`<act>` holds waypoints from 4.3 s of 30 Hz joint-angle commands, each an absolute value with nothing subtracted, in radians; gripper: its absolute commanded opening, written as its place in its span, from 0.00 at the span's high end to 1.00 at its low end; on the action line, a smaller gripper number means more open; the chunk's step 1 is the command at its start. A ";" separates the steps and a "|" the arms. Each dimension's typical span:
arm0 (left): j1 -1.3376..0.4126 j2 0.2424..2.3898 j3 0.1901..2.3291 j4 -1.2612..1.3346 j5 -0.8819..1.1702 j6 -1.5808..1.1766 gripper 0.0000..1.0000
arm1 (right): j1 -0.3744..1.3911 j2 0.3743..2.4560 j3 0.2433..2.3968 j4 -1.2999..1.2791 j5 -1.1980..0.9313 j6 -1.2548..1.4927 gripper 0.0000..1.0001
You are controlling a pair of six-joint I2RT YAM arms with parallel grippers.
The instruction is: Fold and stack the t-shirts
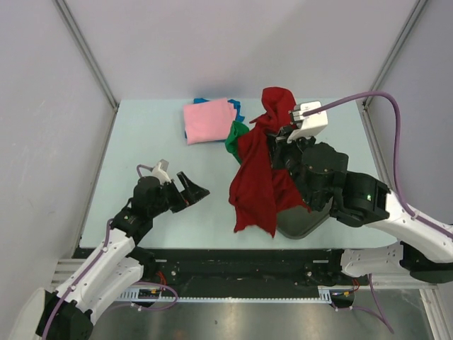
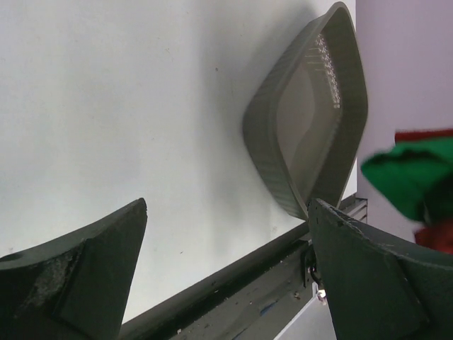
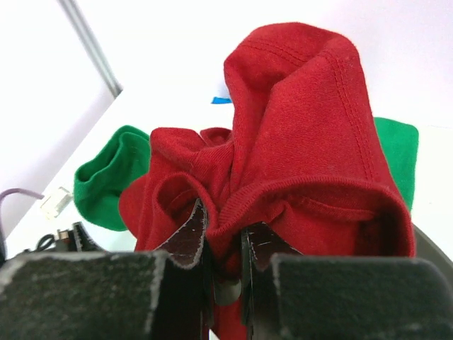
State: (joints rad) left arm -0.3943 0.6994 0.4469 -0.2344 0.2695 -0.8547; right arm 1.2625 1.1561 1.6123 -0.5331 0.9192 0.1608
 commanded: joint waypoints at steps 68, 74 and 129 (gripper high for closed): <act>-0.385 0.824 0.373 -0.075 0.357 -0.813 0.00 | 0.408 1.057 0.909 -0.480 0.675 0.557 1.00; -0.385 0.807 0.397 -0.103 0.342 -0.813 0.00 | 0.584 0.962 1.133 -0.480 0.658 0.440 1.00; -0.351 0.528 0.485 -0.405 0.103 -0.775 0.00 | 1.354 1.350 1.088 -0.389 0.641 0.500 0.85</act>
